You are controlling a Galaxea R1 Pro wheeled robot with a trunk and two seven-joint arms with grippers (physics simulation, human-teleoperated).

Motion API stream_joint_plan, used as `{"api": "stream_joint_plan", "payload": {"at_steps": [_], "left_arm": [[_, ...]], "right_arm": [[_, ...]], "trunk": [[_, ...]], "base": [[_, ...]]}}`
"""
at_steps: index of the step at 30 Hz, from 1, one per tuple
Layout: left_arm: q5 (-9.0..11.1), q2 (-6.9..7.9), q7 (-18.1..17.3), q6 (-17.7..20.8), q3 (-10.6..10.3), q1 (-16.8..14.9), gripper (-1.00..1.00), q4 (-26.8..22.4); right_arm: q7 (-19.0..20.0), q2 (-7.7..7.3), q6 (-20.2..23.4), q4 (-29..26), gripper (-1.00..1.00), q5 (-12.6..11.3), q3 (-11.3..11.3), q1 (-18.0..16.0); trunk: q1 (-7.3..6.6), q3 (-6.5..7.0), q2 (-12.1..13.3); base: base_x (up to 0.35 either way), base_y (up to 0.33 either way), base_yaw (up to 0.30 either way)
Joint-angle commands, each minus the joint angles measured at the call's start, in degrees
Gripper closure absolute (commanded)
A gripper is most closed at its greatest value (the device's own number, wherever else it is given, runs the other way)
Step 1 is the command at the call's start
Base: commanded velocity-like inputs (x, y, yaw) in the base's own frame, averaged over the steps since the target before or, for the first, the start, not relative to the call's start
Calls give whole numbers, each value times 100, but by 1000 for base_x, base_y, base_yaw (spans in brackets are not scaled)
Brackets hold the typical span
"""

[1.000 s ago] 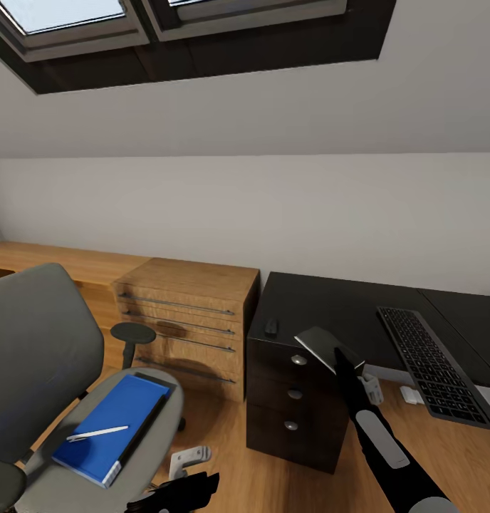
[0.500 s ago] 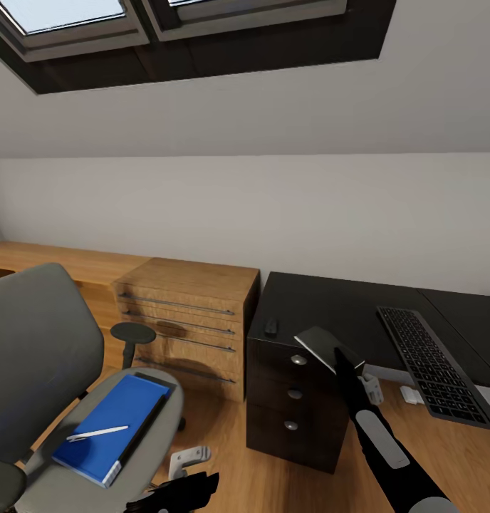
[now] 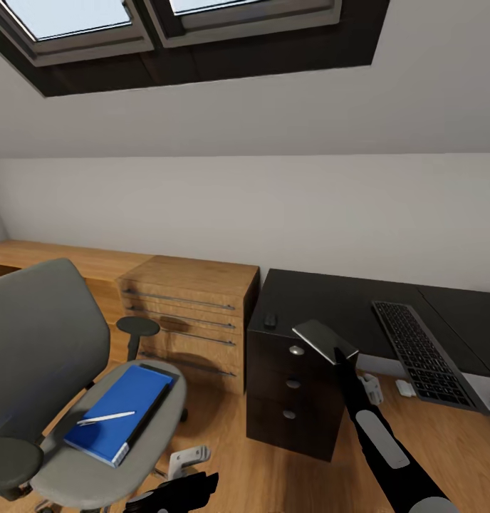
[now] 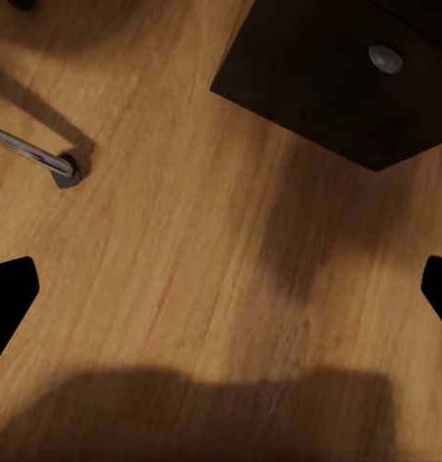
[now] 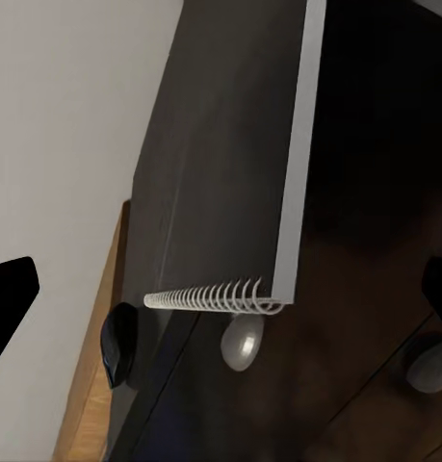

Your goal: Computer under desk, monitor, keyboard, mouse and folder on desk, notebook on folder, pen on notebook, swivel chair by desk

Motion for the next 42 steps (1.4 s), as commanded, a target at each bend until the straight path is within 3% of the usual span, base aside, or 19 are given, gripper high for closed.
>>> {"api": "stream_joint_plan", "payload": {"at_steps": [1,23,27,33,37,42], "left_arm": [[61,1,51,15,-6,-2,-100,-8],[37,7,49,8,31,-2,-100,17],[30,9,52,7,32,-2,-100,18],[29,2,69,6,15,-2,-100,31],[27,4,74,6,5,-2,-100,35],[24,8,76,2,2,-2,-100,203]], "right_arm": [[26,-7,-46,4,-100,-62,31,-5],[37,18,-38,400,-100,-55,97,-5],[42,43,-30,731,-100,-58,267,-5],[73,305,-55,2022,-100,-40,1002,-5],[79,361,-165,2322,-100,-42,1205,-5],[85,386,-262,2788,-100,-33,1281,-5]], "trunk": [[0,-5,-3],[0,-5,-3],[0,-5,-3],[0,-5,-3],[0,-5,-3],[0,-5,-3]], "base": [[-20,0,0],[-102,0,0],[-3,0,0],[0,0,0],[0,0,0],[0,0,0]]}}
